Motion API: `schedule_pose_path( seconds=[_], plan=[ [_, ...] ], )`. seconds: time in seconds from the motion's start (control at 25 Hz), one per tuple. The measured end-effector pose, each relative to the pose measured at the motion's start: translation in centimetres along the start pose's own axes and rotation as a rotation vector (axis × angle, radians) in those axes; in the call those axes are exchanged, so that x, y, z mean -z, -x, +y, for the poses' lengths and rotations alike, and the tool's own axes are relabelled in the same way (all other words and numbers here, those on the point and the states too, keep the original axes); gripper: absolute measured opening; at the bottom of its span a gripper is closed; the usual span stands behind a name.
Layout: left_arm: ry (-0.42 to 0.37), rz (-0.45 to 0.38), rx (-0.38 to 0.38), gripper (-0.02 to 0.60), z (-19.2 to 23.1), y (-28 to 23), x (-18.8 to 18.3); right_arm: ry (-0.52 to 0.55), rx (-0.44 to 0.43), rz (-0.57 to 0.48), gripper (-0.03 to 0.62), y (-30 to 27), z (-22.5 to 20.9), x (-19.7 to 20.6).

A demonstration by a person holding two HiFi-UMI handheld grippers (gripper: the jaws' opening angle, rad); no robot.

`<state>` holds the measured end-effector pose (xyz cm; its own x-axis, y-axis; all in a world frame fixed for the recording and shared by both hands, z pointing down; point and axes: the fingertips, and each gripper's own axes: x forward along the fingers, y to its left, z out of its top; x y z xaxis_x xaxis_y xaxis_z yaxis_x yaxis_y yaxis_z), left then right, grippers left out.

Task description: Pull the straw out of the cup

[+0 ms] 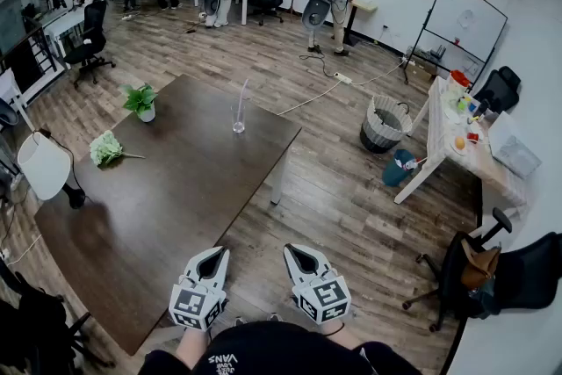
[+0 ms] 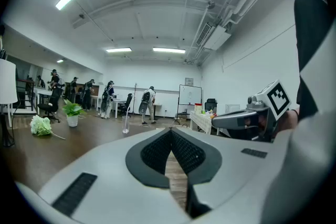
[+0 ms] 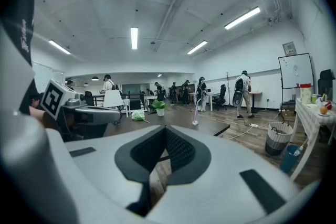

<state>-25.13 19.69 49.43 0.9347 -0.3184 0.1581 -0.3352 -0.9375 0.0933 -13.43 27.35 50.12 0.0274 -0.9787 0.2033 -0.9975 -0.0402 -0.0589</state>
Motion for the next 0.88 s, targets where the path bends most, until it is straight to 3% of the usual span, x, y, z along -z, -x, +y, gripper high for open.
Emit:
schedule_pose_path(
  seconds=[0.88],
  plan=[
    [-0.008, -0.002, -0.004, 0.012, -1.2, -0.9, 0.5, -0.032, -0.037, -0.019, 0.017, 0.8, -0.9, 0.4]
  ],
)
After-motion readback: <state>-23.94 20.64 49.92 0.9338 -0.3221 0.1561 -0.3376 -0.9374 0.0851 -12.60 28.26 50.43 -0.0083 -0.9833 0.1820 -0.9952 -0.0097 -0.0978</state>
